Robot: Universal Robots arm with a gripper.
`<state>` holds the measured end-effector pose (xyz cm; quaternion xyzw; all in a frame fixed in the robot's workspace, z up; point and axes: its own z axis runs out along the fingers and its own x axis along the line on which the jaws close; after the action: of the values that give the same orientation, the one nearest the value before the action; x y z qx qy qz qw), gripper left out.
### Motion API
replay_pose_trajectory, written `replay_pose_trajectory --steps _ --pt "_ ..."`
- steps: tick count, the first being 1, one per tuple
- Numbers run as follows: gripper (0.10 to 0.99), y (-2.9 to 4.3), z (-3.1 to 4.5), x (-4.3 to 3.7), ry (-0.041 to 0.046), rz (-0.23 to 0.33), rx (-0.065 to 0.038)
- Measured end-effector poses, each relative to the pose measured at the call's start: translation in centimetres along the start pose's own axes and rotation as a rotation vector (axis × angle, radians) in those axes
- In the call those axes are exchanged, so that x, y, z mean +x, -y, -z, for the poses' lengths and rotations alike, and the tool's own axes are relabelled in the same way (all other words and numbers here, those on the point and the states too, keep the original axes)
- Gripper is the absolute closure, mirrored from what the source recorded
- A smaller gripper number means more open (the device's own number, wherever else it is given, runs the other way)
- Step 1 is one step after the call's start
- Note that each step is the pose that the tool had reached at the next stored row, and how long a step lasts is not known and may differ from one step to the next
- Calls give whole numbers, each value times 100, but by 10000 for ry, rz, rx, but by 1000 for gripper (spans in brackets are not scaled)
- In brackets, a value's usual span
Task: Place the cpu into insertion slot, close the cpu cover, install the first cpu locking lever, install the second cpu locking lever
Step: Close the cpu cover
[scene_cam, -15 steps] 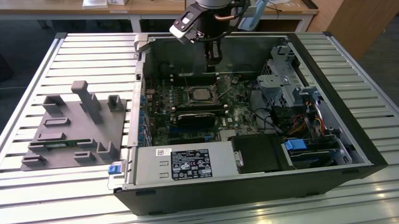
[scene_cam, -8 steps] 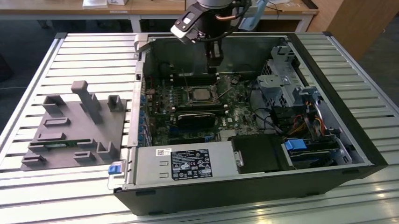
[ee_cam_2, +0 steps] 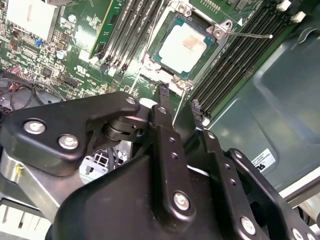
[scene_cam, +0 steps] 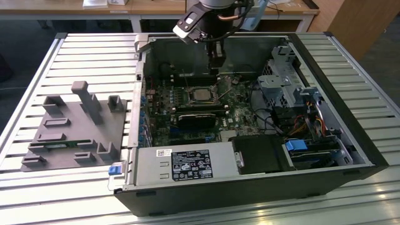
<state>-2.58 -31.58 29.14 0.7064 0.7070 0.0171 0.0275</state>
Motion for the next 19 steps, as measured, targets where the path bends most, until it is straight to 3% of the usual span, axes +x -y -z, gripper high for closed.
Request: replay_pose_trajectory --steps 3,4,8,9,19 --pt "776 -10 -1 0 0 0 0" --pt "847 -13 -1 0 0 0 0" --pt "863 -27 -2 0 0 0 0" --pt "929 -30 -3 0 -1 0 0" --pt "980 -69 -5 0 0 0 1"
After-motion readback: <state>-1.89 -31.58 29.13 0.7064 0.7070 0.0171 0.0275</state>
